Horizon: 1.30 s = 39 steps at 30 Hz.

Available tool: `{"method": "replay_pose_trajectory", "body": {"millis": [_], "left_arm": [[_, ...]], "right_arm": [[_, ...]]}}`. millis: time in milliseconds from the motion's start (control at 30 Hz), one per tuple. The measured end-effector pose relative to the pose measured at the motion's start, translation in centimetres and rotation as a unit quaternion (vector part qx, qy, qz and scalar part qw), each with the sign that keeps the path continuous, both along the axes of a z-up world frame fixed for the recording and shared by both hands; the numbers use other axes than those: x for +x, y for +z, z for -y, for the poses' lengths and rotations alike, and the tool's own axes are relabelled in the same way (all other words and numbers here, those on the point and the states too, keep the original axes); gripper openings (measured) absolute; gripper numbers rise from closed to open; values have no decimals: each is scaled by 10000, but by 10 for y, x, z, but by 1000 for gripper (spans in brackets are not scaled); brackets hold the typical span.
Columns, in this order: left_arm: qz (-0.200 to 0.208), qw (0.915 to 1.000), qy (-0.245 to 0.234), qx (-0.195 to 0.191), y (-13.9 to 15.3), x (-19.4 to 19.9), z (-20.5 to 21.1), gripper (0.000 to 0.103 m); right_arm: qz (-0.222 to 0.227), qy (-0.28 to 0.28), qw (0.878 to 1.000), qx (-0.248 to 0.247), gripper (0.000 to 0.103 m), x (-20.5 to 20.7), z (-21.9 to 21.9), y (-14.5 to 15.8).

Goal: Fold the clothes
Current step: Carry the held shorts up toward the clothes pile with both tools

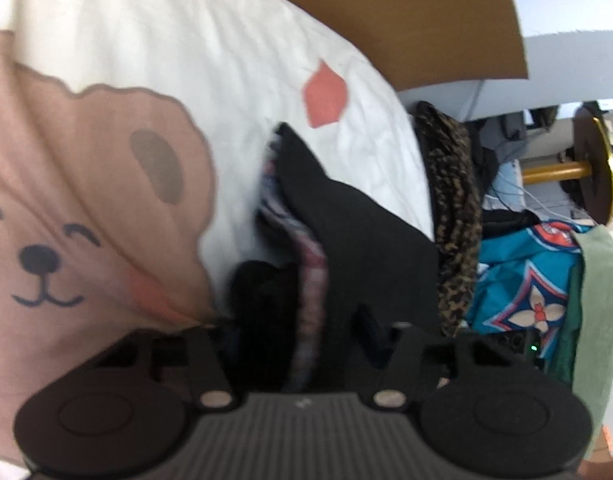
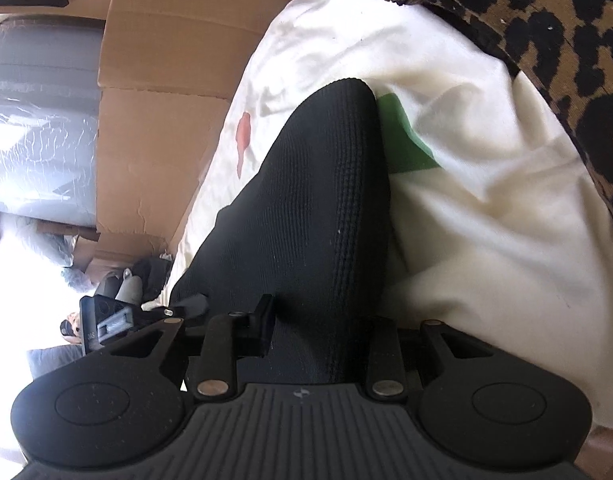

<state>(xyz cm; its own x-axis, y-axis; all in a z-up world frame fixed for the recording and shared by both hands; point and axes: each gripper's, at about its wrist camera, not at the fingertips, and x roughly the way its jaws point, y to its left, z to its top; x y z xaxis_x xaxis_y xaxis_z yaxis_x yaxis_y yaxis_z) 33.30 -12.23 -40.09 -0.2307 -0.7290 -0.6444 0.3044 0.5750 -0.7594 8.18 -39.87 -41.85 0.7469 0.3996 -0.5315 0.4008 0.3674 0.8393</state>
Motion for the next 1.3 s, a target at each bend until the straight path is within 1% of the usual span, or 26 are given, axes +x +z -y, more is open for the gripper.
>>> {"method": "replay_pose_trajectory", "body": {"millis": [33, 100, 133, 267, 367, 533, 667, 767, 867, 967, 1133, 1300], "left_arm": [[-35, 10000, 76, 42, -1, 2, -2, 43], [83, 9998, 151, 119, 3, -1, -2, 41], [118, 9996, 181, 157, 5, -2, -2, 41], [94, 9993, 306, 202, 10, -4, -4, 38], [144, 9992, 315, 221, 18, -5, -6, 37], [374, 9981, 340, 341, 32, -12, -9, 36], [366, 9969, 489, 493, 42, -17, -16, 35], [425, 9959, 508, 615, 54, -20, -18, 35], [594, 9945, 465, 731, 69, -26, -17, 35], [755, 9931, 489, 755, 90, -34, -19, 35], [1044, 9892, 676, 769, 127, -53, -23, 35], [1218, 9859, 806, 813, 168, -69, -29, 35]], "right_arm": [[-4, -14, 10000, -29, 19, 1, 0, 0], [-8, -45, 10000, -81, 10, 2, -1, 3], [-11, -60, 9999, -106, 8, 2, -2, 4], [-25, -44, 9996, -269, 7, 0, -6, 19], [-21, -17, 9994, -343, 7, -1, -6, 28], [-115, -11, 9989, -460, 7, -2, -11, 39], [-193, 133, 9976, -651, 7, 1, -16, 56], [-247, 289, 9962, -786, 7, 3, -19, 69], [-291, 411, 9943, -941, 7, 6, -23, 84], [-281, 461, 9931, -1040, 7, 4, -26, 100], [-150, 523, 9911, -1218, 7, -4, -34, 132], [-8, 636, 9873, -1458, 7, -10, -40, 171]]}}
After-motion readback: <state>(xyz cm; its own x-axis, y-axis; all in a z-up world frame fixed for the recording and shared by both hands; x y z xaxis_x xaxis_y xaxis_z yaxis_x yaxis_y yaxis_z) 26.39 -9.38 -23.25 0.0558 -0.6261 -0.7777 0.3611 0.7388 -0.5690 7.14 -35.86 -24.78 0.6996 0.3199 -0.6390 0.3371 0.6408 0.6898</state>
